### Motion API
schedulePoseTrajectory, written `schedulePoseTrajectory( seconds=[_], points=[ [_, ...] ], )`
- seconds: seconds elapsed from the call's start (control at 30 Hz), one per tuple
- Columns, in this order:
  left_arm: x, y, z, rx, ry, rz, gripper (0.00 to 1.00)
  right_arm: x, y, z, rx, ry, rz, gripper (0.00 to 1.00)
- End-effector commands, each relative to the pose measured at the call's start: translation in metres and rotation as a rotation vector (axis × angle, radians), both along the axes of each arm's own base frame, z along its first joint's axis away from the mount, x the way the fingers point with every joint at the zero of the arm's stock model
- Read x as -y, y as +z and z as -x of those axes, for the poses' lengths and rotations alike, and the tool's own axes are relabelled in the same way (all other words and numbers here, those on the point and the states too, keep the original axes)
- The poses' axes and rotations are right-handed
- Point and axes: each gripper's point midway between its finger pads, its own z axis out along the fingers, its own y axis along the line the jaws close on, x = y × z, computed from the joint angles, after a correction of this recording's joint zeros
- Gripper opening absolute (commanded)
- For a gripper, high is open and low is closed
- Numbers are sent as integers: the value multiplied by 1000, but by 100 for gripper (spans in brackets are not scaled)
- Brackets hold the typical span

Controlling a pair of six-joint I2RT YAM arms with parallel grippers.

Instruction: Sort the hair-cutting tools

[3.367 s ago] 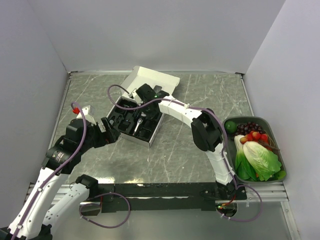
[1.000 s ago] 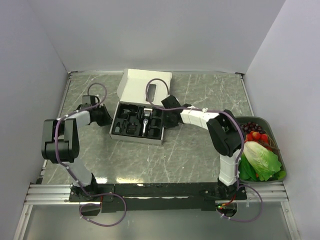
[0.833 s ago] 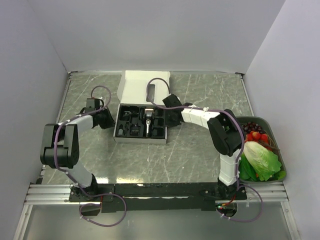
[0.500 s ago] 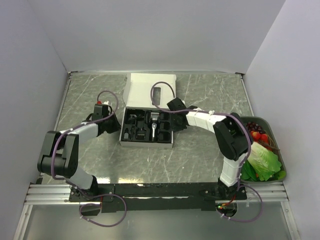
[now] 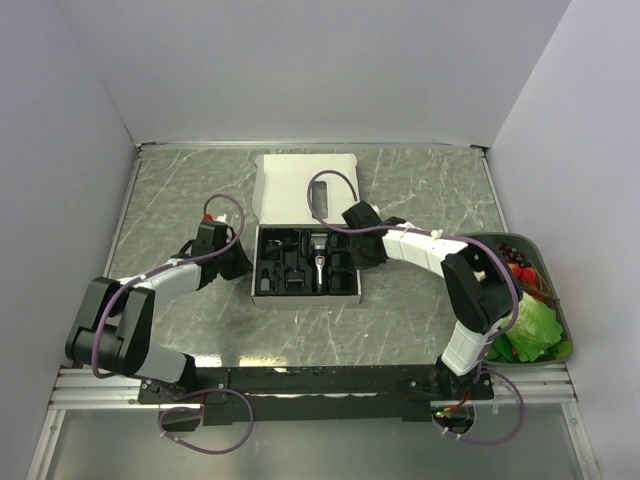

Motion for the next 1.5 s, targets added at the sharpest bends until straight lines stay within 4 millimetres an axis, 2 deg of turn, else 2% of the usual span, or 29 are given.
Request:
schedulePoseTrajectory(
  seconds=[0.0, 0.07, 0.1, 0.13, 0.17, 0.2, 0.27, 0.3, 0.37, 0.4, 0.47, 0.5, 0.57, 0.7, 0.73, 0.77, 0.83, 0.87, 1.0, 1.03, 1.1, 1.13, 1.17, 1.2, 1.27, 1.33, 1.4, 1.43, 1.47],
  points=[
    [42, 31, 14, 20, -120, 170, 1, -27, 36, -22, 115, 28, -123, 0],
    [36, 28, 18, -3, -116, 135, 1, -13, 41, -27, 134, 7, -93, 0],
    [35, 37, 12, 16, -115, 122, 1, -7, 50, -27, 142, 1, -88, 0],
    [30, 35, 15, -9, -115, 84, 1, 1, 55, -30, 152, -17, -83, 0],
    [23, 40, 10, 4, -98, 53, 1, 14, 60, -35, 164, -51, -79, 0],
    [22, 55, -2, 38, -93, 39, 1, 23, 72, -36, 182, -71, -92, 0],
    [6, 58, -5, 2, -66, -1, 1, 36, 82, -42, 201, -102, -107, 0],
    [4, 71, -15, 12, -58, 3, 1, 49, 89, -49, 217, -137, -114, 0],
    [-14, 71, -22, -32, -20, -6, 1, 57, 96, -57, 229, -155, -117, 0],
    [-19, 80, -31, -14, -7, -7, 1, 64, 91, -62, 217, -174, -109, 0],
    [-40, 77, -43, -14, 41, -42, 1, 66, 89, -71, 211, -188, -121, 0],
    [-47, 79, -52, 2, 56, -46, 1, 66, 81, -75, 194, -194, -124, 0],
    [-65, 67, -64, -24, 99, -38, 1, 66, 71, -88, 172, -214, -185, 0],
    [-76, 56, -96, 2, 112, 24, 1, 66, 57, -115, 168, -228, -333, 0],
    [-70, 55, -99, 5, 82, 68, 1, 74, 55, -123, 170, -250, -364, 0],
    [-68, 46, -105, 2, 59, 100, 1, 67, 53, -132, 163, -226, -429, 0],
    [-58, 45, -115, 16, 16, 176, 1, 66, 52, -144, 156, -221, -505, 0],
    [-57, 33, -118, -4, 10, 201, 1, 63, 52, -153, 141, -206, -568, 0],
    [-46, 37, -140, 42, -16, 288, 1, 51, 52, -179, 112, -127, -647, 0],
    [-45, 35, -144, 45, -21, 300, 1, 47, 59, -188, 129, -99, -666, 0],
    [-41, 43, -155, 63, -43, 324, 1, 37, 53, -192, 100, -63, -710, 0],
    [-40, 38, -157, 49, -46, 333, 1, 32, 60, -199, 108, -43, -734, 0],
    [-39, 43, -164, 61, -56, 345, 1, 30, 47, -201, 75, -44, -751, 0],
    [-38, 43, -167, 59, -57, 355, 1, 23, 46, -199, 41, -22, -788, 0],
    [-32, 39, -171, 39, -70, 393, 1, 16, 39, -206, 14, -13, -829, 0],
    [-23, 28, -172, 10, -88, 410, 1, 7, 31, -208, -11, -7, -854, 0],
    [-13, 28, -177, 5, -118, 422, 1, -2, 27, -208, -31, -2, -871, 0],
    [-5, 18, -176, -23, -132, 420, 1, -7, 25, -208, -41, 12, -888, 0],
    [-6, 19, -181, -18, -131, 414, 1, -10, 24, -209, -45, 18, -897, 0]
  ],
)
